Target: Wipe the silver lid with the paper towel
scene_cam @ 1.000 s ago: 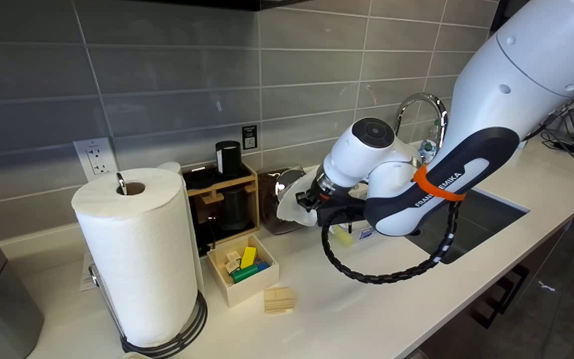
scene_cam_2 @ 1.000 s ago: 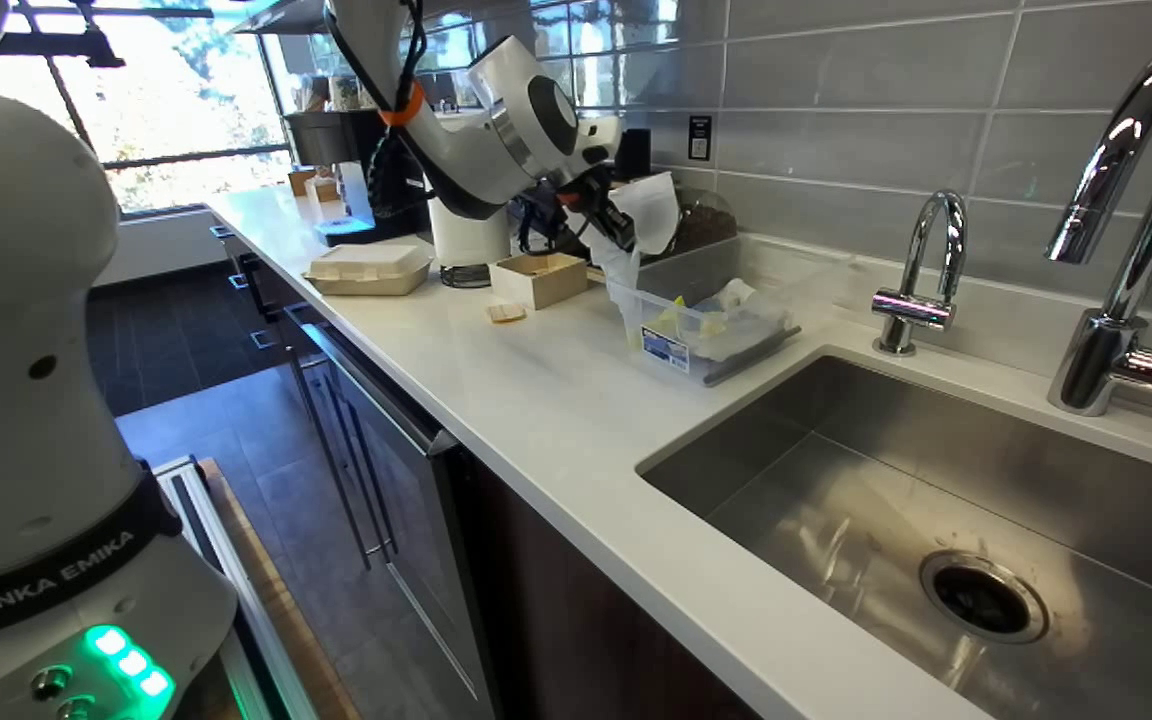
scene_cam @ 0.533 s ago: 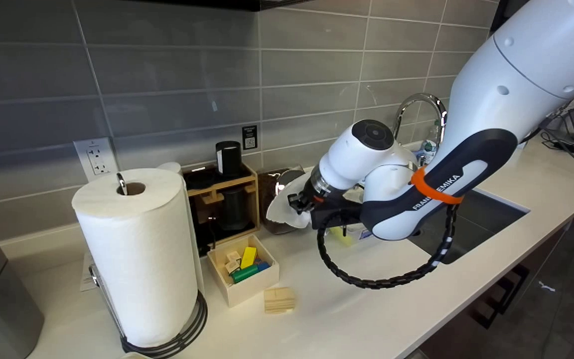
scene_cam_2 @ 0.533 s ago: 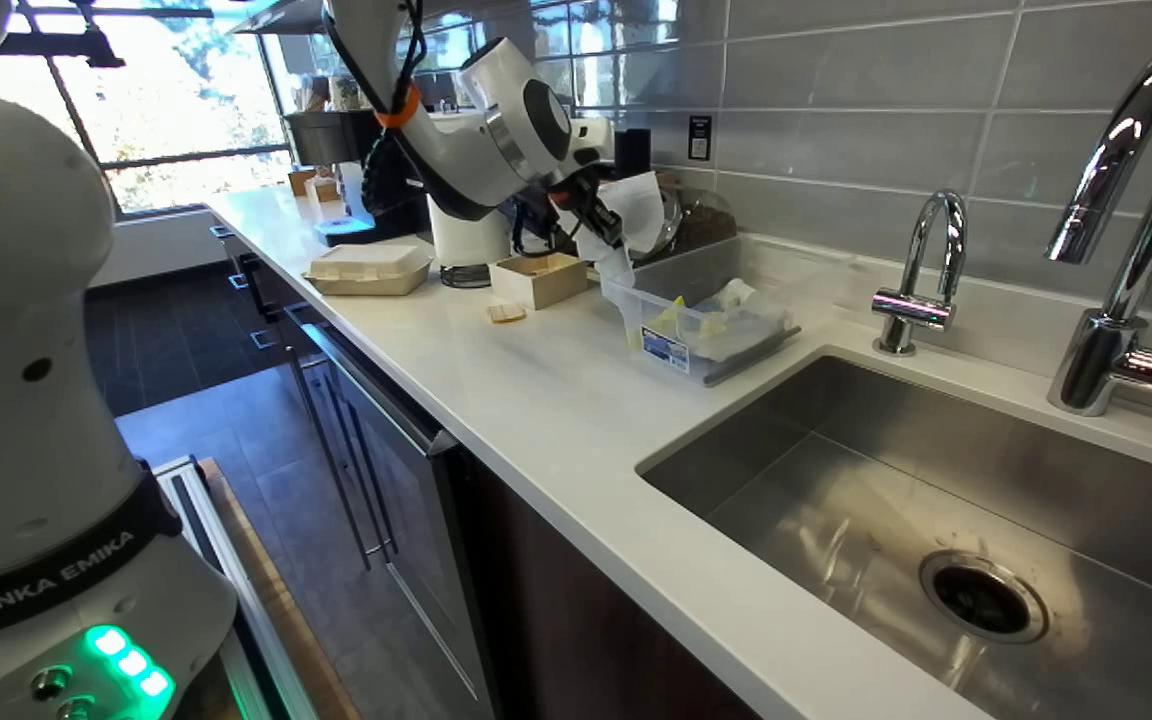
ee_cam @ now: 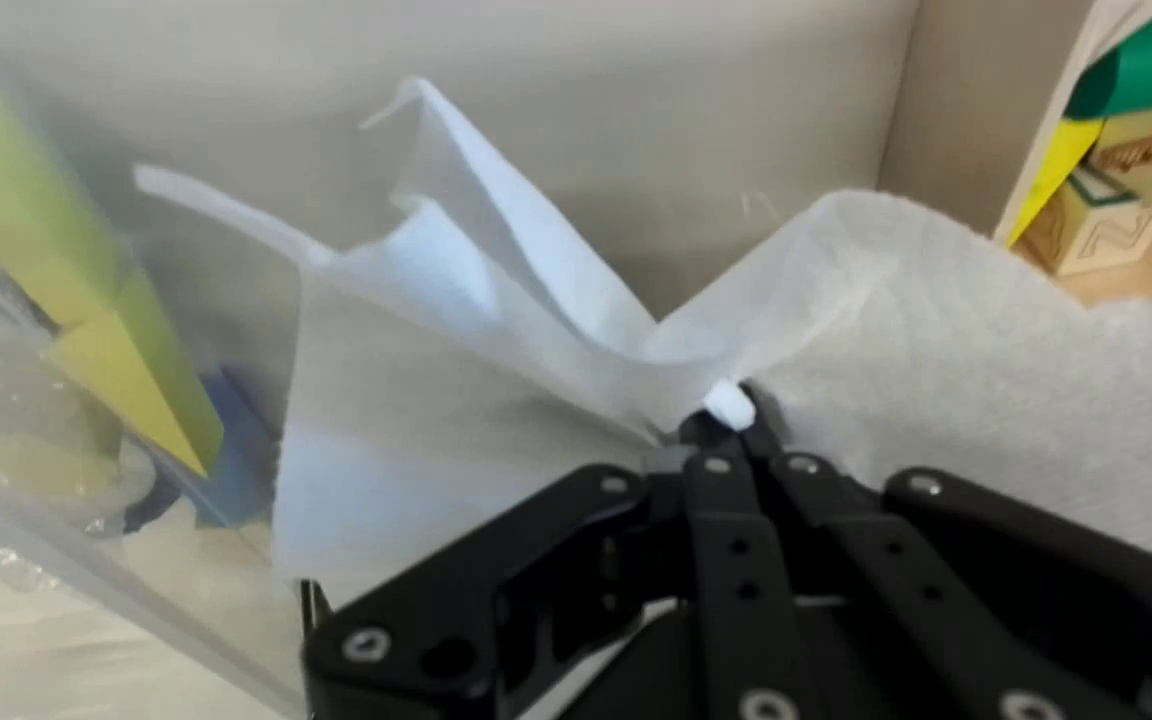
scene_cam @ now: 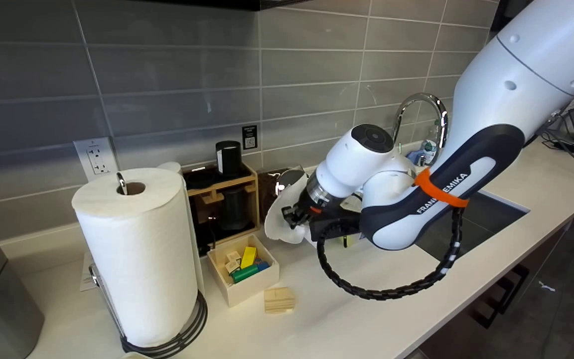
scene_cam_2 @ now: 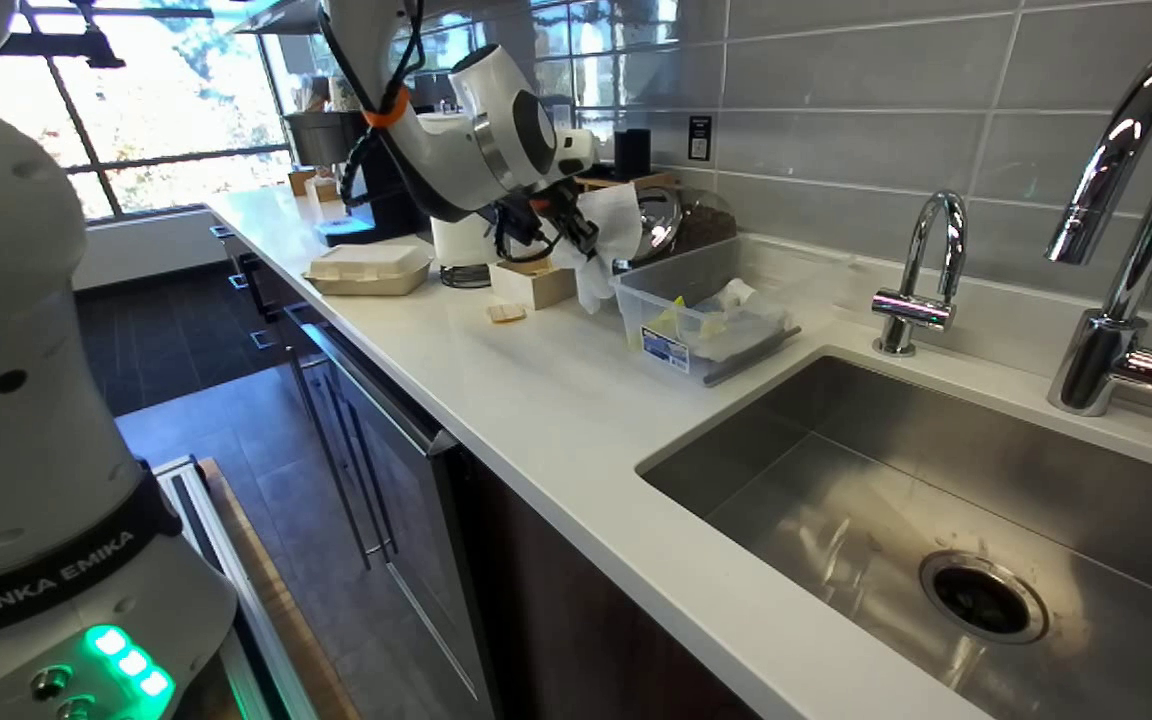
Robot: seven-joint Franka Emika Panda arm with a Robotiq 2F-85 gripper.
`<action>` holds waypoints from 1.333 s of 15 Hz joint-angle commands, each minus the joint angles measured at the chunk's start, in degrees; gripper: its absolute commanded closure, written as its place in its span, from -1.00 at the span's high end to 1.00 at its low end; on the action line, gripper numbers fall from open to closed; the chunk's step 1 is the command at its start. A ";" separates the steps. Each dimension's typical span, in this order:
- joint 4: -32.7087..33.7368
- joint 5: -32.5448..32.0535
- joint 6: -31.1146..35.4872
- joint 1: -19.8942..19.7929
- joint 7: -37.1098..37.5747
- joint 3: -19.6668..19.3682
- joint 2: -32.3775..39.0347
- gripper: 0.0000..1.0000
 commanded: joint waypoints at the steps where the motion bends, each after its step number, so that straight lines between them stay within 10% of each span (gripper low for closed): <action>1: -6.62 3.71 -9.06 -9.50 -7.67 12.40 -7.20 -0.99; 8: -9.83 9.96 -31.13 -10.69 -12.94 12.96 -15.33 -0.99; 17: -13.46 25.10 -31.86 -14.80 -28.19 16.00 -13.55 -0.99; 18: -13.71 26.02 -32.00 -14.81 -29.06 16.04 -13.69 -0.47; 20: -13.84 27.66 -33.57 -14.83 -30.69 16.10 -14.85 -0.32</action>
